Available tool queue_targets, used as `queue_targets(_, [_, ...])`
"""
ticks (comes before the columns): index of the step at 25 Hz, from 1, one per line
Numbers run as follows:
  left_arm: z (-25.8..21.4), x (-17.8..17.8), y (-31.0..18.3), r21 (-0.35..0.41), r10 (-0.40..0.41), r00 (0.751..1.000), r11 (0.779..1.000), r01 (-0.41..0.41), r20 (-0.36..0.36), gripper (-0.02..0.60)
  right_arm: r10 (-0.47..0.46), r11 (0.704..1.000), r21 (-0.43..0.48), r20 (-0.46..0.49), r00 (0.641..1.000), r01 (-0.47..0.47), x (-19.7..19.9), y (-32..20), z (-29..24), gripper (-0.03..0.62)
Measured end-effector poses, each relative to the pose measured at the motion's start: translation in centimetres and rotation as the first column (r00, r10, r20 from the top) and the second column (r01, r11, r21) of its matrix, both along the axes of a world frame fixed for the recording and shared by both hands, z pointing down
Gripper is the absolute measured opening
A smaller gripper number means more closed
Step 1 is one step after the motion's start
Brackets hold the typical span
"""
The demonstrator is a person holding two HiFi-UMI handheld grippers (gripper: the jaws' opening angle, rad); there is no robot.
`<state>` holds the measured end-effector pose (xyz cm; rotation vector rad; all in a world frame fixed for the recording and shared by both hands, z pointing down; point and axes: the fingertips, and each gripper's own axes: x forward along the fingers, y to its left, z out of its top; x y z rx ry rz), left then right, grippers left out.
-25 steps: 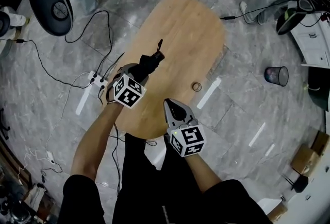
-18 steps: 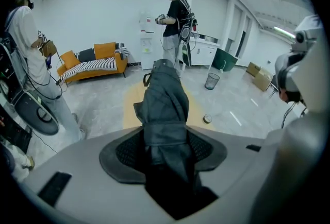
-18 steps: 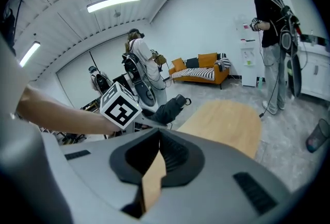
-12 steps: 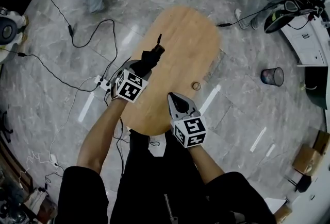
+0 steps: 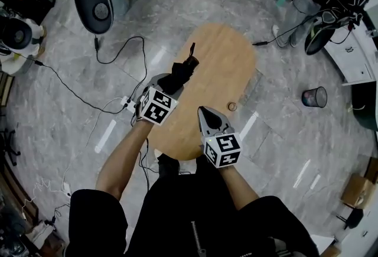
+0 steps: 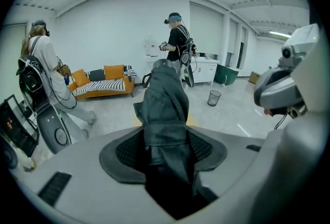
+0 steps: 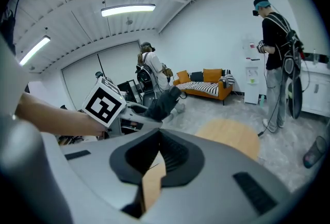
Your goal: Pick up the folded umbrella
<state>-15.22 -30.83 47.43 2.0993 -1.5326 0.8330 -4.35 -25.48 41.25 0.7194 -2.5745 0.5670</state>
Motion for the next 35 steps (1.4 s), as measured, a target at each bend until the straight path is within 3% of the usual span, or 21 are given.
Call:
queue_targets(13, [-4.8,1.1,3.1,0.134,-0.02,0.999,0.991,0.026,-0.044,0.225,0.026,0.997,0.076,0.016,1.0,-0.028,0.2,1.8,-2.5,0.012])
queue_targets(24, [-7.7,1.5,6.2,0.192,-0.046,0.997,0.98,0.058,-0.065,0.225,0.039,0.993,0.109,0.047,0.998,-0.044,0.0,3.1,-3.7,0.012])
queue_targets(35, [-13.7,2.1,10.7,0.341,-0.07,0.99,0.934,0.107,-0.12,0.225,0.063,0.978,0.191,0.113,0.992,-0.084,0.6,5.0,-7.5,0.011])
